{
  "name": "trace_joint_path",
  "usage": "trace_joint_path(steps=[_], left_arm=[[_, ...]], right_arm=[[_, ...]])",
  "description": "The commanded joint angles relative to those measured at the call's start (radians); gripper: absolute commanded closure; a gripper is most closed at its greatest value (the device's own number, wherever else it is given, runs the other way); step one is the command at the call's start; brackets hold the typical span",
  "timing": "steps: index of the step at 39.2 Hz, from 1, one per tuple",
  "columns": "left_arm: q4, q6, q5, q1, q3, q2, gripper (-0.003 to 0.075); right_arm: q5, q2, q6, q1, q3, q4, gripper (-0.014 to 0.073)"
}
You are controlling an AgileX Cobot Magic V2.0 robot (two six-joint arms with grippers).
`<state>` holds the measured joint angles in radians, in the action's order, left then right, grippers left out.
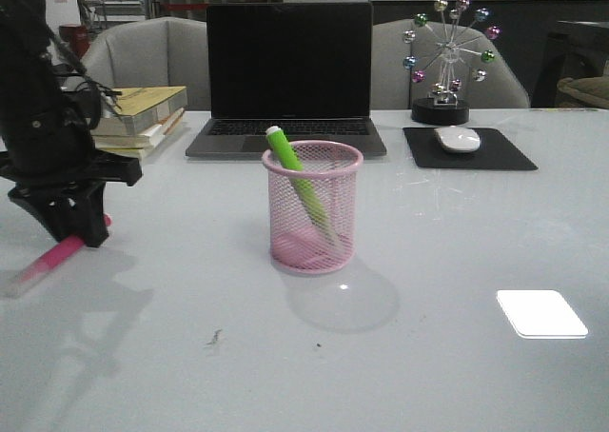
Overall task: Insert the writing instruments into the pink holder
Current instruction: 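Lift the pink marker upright with the left gripper toward the holder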
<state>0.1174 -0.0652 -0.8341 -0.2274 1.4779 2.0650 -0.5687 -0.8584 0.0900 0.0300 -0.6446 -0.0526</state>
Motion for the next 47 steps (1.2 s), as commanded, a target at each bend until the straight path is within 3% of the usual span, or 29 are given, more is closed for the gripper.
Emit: trace_joint_path(steps=[1,15,25,34,42,47], left_arm=[[0.026,0.000,0.102,-0.040,0.021,-0.122,0.0628],[0.076,0.000,0.441,-0.194,0.021,-0.357,0.0628],[0.119,0.000,0.735,-0.334,-0.001,-0.385,0.0629],[0.154,0.000,1.021,-0.421,-0.139,-0.381,0.0629],[0.258,0.004,1.403,-0.484,-0.320,-0.364,0.0629],[0.256,0.004,1.469,-0.508,-0.363,-0.332,0.0629]], right_arm=[[0.050,0.013,0.007,0.009,-0.029,0.007,0.0181],[0.040,0.013,0.007,0.009,-0.029,0.007,0.0181],[0.035,0.013,0.007,0.009,-0.029,0.007,0.0181],[0.033,0.013,0.007,0.009,-0.029,0.007,0.0181],[0.033,0.013,0.007,0.009,-0.029,0.007,0.0181],[0.033,0.013,0.007,0.009,-0.029,0.007,0.0181]])
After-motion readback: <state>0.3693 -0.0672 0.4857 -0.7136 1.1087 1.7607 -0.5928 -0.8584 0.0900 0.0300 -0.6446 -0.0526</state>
